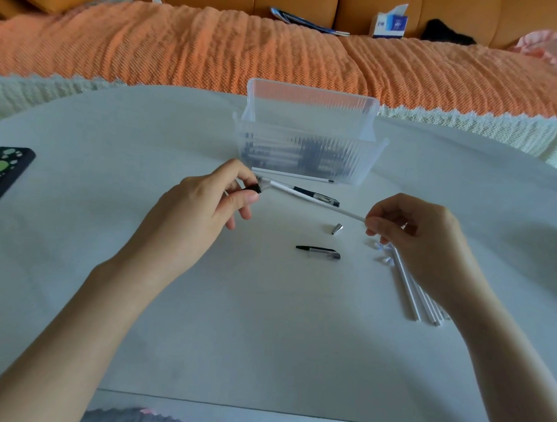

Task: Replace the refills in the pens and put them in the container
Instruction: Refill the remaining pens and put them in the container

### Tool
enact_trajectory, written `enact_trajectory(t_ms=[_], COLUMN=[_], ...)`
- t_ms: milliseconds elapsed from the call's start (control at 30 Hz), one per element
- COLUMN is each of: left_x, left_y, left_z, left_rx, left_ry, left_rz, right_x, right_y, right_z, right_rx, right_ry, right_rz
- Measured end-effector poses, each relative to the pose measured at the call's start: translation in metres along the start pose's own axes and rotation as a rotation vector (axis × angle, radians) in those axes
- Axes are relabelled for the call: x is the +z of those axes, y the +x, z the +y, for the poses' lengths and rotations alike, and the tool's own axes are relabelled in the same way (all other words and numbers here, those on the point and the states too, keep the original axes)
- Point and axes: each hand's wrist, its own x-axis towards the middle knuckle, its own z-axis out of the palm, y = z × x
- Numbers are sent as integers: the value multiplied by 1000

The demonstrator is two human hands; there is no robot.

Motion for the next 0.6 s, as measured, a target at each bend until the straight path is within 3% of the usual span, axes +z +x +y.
enact_trajectory(t_ms=[600], left_x=[2], left_y=[-5], left_z=[3], left_rx=[66], left_ry=[140], left_rz=[-14], right_x=[6], right_y=[-5], right_z=[-11], right_rx=[-136], right_ry=[-82], right_rz=[-29])
